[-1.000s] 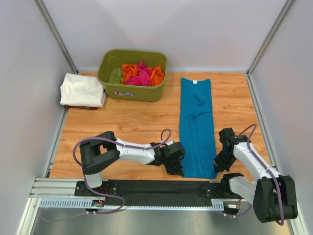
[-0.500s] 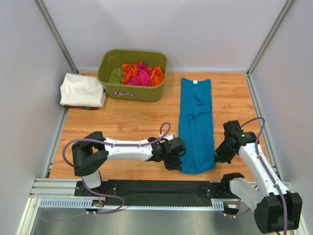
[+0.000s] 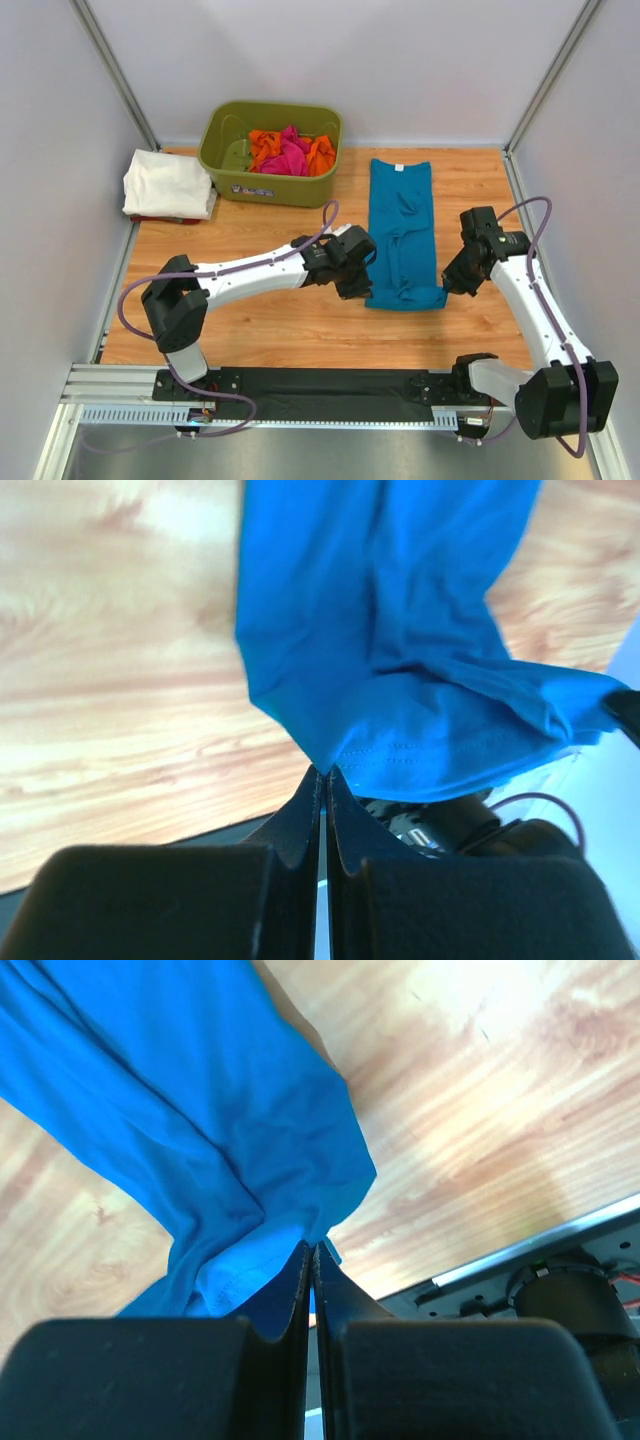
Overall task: Fold and stack the t-shirts
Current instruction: Fold the tshirt
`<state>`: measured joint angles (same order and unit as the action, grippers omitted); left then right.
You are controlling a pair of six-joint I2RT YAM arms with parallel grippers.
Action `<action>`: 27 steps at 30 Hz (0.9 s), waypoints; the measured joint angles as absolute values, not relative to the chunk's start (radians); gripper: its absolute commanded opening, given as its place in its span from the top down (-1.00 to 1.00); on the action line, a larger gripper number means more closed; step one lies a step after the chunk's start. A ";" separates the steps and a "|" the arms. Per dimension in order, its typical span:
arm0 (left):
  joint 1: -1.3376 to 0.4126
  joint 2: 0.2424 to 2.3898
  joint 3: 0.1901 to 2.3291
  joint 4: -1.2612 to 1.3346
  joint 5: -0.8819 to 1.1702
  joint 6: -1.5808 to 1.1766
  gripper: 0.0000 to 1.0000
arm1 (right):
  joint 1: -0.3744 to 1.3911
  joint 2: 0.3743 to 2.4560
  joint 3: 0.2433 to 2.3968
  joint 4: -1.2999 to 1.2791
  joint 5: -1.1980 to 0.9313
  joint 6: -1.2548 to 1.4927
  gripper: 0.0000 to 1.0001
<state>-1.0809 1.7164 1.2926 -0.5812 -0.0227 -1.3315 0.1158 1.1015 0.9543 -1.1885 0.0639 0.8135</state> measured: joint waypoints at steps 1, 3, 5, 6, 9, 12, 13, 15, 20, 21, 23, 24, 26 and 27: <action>-1.065 1.724 1.322 -0.587 -0.020 -1.311 1.00 | 0.114 1.116 0.972 -1.184 0.067 0.812 0.99; -1.041 1.745 1.371 -0.598 -0.016 -1.280 1.00 | 0.114 1.149 0.996 -1.166 0.070 0.809 0.99; -1.015 1.775 1.420 -0.610 -0.008 -1.246 1.00 | 0.111 1.180 1.010 -1.149 0.070 0.806 0.99; -1.002 1.794 1.444 -0.614 -0.004 -1.228 1.00 | 0.109 1.198 1.017 -1.139 0.069 0.805 0.99; -0.967 1.861 1.516 -0.634 -0.002 -1.183 1.00 | 0.098 1.261 1.044 -1.106 0.069 0.795 0.99; -0.939 1.915 1.557 -0.647 -0.014 -1.150 1.00 | 0.088 1.329 1.069 -1.052 0.070 0.773 0.99; -0.931 1.930 1.568 -0.654 -0.019 -1.140 1.00 | 0.086 1.352 1.075 -1.029 0.070 0.765 0.99; -0.918 1.960 1.592 -0.667 -0.033 -1.126 1.00 | 0.080 1.387 1.082 -0.984 0.069 0.752 0.99; -0.892 2.024 1.664 -0.680 -0.064 -1.097 1.00 | 0.065 1.463 1.109 -0.871 0.048 0.711 0.99; -0.888 2.033 1.678 -0.680 -0.071 -1.090 1.00 | 0.064 1.475 1.118 -0.855 0.046 0.705 0.99; -0.881 2.049 1.710 -0.682 -0.085 -1.077 1.00 | 0.063 1.502 1.135 -0.820 0.041 0.686 0.99; -0.877 2.059 1.727 -0.683 -0.090 -1.071 1.00 | 0.062 1.513 1.142 -0.803 0.040 0.679 0.99; -0.868 2.082 1.771 -0.683 -0.098 -1.059 1.00 | 0.062 1.533 1.155 -0.776 0.036 0.663 0.99; -0.863 2.094 1.789 -0.680 -0.101 -1.053 1.00 | 0.061 1.544 1.161 -0.764 0.034 0.656 0.99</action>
<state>-0.8631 2.0941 1.7885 -0.6800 -0.1009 -1.0534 0.0608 1.5440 1.1606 -0.7635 0.0341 0.6559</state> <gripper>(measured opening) 0.008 0.010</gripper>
